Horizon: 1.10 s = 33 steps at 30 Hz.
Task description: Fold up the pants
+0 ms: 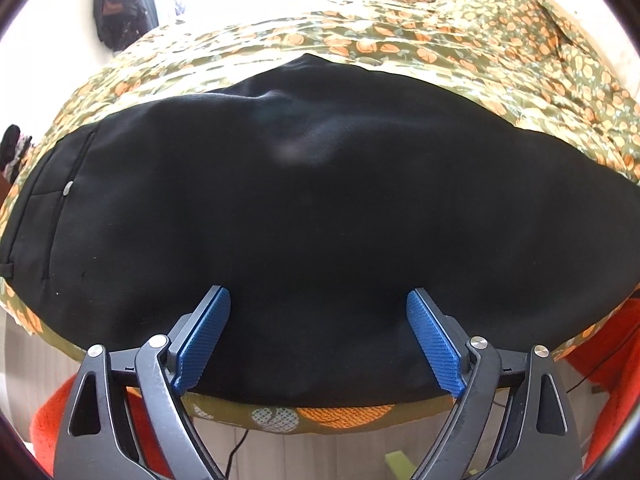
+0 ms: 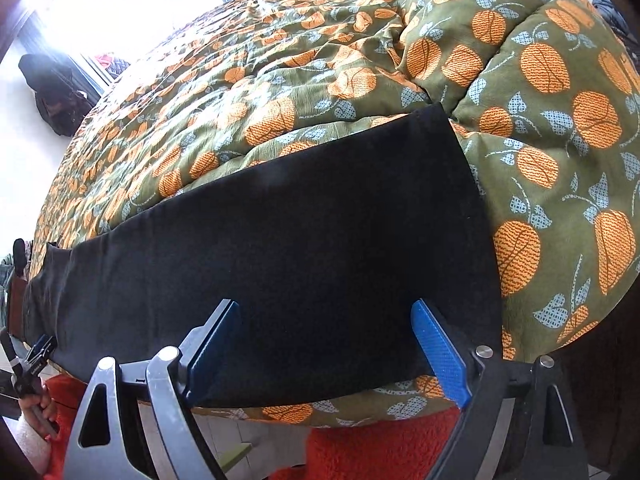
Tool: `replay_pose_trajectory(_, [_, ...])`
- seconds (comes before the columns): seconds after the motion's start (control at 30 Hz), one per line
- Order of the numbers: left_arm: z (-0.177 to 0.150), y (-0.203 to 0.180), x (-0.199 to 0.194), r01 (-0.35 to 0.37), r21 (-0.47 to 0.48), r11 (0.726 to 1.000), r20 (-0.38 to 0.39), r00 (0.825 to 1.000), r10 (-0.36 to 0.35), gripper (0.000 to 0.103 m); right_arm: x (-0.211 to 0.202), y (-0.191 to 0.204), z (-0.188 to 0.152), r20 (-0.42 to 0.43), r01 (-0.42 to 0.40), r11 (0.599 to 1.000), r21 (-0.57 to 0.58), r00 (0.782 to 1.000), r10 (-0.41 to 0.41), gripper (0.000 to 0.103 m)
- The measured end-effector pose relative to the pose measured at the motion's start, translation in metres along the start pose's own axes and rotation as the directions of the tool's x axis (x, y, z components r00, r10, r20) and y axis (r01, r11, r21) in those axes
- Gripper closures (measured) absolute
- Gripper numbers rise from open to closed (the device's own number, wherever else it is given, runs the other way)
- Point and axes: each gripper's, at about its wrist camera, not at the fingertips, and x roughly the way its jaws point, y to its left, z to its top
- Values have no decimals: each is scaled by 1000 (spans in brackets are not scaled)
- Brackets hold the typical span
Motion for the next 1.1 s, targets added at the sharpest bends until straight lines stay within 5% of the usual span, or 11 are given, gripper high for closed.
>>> replay_pose_trajectory(0.43, [1, -2, 4, 1, 8, 1000, -10, 1000, -1, 8, -7, -3, -2, 18, -1, 1000, 1, 1000, 1, 16])
replay_pose_trajectory(0.73, [1, -3, 5, 0, 9, 1000, -18, 1000, 0, 8, -19, 10, -5, 91, 78, 996, -45, 993, -74, 16])
replay_pose_trajectory(0.9, [2, -4, 6, -10, 16, 1000, -24, 1000, 11, 7, -46, 20, -13, 235, 175, 982, -75, 960, -153, 16])
replay_pose_trajectory(1.1, [3, -7, 8, -24, 24, 999, -28, 999, 24, 3, -82, 37, -29, 435, 256, 962, -99, 880, -190, 16])
